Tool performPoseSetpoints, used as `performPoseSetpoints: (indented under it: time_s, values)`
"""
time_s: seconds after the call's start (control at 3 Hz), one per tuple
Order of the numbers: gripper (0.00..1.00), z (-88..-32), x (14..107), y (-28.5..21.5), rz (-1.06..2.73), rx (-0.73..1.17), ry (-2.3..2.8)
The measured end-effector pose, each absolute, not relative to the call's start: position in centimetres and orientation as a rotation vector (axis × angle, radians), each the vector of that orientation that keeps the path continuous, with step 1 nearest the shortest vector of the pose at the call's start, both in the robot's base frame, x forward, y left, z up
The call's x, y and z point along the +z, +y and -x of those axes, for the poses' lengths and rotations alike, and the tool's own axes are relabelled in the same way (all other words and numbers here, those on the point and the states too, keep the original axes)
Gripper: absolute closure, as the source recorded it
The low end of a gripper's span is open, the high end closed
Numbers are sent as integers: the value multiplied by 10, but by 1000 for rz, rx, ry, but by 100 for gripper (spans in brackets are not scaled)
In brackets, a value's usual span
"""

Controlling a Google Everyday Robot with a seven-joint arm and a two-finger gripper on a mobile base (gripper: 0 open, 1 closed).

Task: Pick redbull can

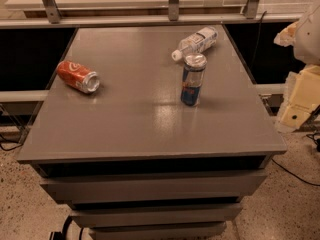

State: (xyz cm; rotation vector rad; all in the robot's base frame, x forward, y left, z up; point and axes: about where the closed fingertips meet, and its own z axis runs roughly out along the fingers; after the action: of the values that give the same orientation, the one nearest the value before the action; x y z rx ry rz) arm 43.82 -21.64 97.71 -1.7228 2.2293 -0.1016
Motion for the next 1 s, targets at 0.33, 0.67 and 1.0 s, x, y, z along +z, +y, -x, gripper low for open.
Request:
performPoseSetpoints:
  time_s: [0.33,0.67,1.0]
  values:
    - [0,-438,977,-216,1723,-102,2229]
    - [0,-439,979,-216,1700,-56,2209]
    - [0,-449,985,-209,1660,62,2110]
